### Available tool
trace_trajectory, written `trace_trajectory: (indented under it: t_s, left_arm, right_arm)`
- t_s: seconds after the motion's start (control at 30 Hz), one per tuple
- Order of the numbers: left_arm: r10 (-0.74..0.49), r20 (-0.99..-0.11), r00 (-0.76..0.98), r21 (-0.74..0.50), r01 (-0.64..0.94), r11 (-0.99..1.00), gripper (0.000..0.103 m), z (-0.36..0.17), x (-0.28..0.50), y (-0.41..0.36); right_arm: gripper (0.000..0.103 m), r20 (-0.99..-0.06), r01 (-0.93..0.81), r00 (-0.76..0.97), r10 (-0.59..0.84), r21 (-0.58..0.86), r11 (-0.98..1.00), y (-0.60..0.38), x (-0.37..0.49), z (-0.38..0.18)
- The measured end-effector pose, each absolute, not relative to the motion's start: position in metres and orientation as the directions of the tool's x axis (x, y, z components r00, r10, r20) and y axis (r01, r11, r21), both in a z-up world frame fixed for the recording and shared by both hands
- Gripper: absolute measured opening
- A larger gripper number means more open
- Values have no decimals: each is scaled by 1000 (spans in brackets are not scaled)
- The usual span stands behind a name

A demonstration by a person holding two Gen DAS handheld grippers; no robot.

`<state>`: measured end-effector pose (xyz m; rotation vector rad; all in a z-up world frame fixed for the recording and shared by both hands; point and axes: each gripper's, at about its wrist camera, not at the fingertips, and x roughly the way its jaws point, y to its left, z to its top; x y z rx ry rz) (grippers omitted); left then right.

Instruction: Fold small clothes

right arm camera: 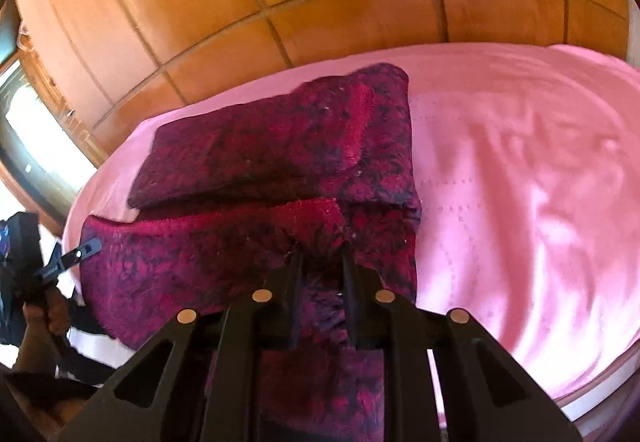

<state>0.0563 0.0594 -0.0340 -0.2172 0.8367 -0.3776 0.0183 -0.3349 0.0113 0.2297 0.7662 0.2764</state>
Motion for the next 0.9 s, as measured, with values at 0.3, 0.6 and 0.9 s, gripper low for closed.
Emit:
trace_trajectory:
  t_s: [0.3,0.6,0.9]
  left_arm:
    - [-219,-730,648,-89,227,970,24,-36,88,17]
    - [-174,-721,671,-33,218,975,24,-37,83,14]
    - [-174,-722,670,-31,220,975,24,-37,84,14]
  right_arm:
    - [35,-698,-95,695,174,151,984,-317,50,-11]
    - [40,-694,-91,703,156,130,987,-319,47,-11]
    - [30,-695,-112,705,138,84,990,-306,51,-7]
